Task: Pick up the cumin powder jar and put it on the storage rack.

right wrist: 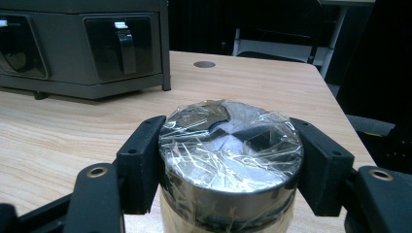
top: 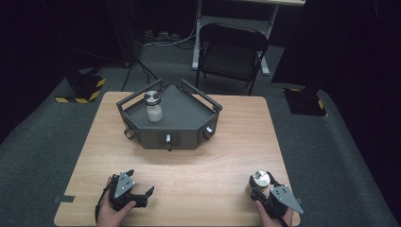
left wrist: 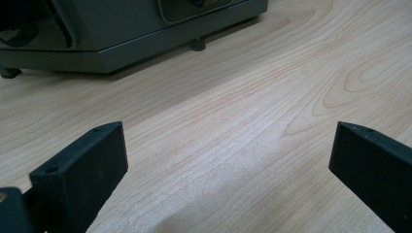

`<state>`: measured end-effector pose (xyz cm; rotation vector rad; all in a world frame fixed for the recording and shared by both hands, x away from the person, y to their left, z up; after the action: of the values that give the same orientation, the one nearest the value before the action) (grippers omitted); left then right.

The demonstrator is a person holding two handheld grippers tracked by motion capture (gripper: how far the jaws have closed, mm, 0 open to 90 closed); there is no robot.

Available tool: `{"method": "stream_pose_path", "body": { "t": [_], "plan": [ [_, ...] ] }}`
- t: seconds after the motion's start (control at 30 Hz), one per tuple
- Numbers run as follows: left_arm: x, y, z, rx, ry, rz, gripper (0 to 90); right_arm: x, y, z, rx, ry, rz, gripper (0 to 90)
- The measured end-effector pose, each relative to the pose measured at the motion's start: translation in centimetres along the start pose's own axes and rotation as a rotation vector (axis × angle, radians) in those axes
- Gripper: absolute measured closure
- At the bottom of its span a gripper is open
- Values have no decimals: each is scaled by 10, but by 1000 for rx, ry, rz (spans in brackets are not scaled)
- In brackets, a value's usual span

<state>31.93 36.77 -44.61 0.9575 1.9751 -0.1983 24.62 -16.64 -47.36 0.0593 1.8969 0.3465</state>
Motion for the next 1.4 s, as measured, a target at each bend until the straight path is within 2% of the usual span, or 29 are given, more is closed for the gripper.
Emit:
{"method": "stream_pose_path", "body": {
  "t": [0.2, 0.43, 0.7, 0.9, 1.0, 1.4],
  "plan": [
    [0, 0, -1, 2, -2, 3, 9, -2, 2, 0, 6, 3, -7, 352],
    [0, -1, -1, 1, -5, 10, 8, -6, 6, -1, -1, -17, -14, 352],
    [0, -2, -1, -1, -4, 16, 8, -16, 20, 1, -55, -17, -59, 352],
    [2, -1, -2, 2, -12, 7, 8, -24, 26, 7, -86, -4, -56, 352],
    [1, -2, -2, 2, -10, 14, 9, -28, 30, 10, -102, 0, -49, 352],
    [0, -3, -1, 11, 0, 43, 9, -50, 55, 26, -172, -5, -77, 352]
  ]
}}
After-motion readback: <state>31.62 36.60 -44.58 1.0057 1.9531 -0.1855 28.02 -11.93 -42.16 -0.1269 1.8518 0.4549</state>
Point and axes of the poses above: each handheld gripper's, and its own axes: z roughly forward along the jaws, x roughly out of its underside, y roughly to its left, the point moved 6 cm from there along z, roughly forward along the jaws, and after that the axes turned 12 degrees about z, right-handed, at the moved point
